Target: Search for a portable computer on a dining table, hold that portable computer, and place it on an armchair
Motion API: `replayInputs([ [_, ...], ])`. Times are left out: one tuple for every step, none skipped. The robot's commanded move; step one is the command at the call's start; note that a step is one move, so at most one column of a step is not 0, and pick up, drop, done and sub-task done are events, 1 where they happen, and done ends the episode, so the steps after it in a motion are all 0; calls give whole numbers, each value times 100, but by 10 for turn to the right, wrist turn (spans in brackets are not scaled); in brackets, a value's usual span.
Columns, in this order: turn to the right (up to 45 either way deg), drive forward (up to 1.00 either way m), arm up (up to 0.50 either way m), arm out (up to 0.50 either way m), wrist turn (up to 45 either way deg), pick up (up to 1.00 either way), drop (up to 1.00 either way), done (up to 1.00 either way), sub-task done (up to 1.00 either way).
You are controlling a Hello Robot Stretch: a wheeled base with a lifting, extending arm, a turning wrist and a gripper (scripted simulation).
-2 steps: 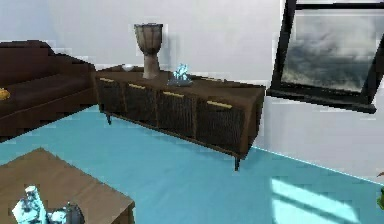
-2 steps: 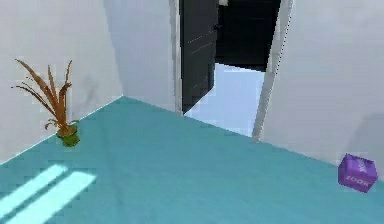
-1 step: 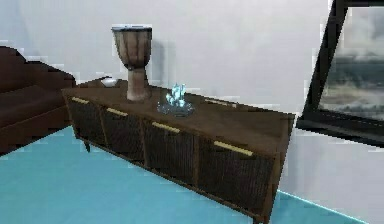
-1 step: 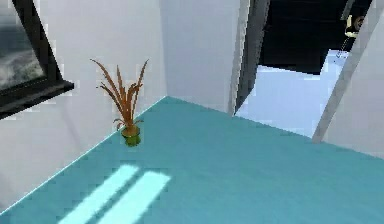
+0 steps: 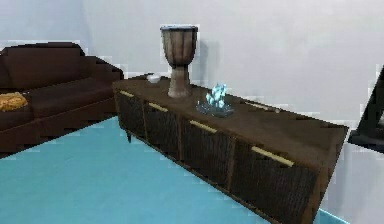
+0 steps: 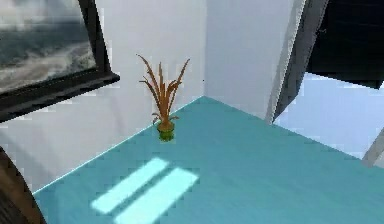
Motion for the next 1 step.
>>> replayInputs([
  [0, 20, 0, 0, 0, 0, 0, 0, 0],
])
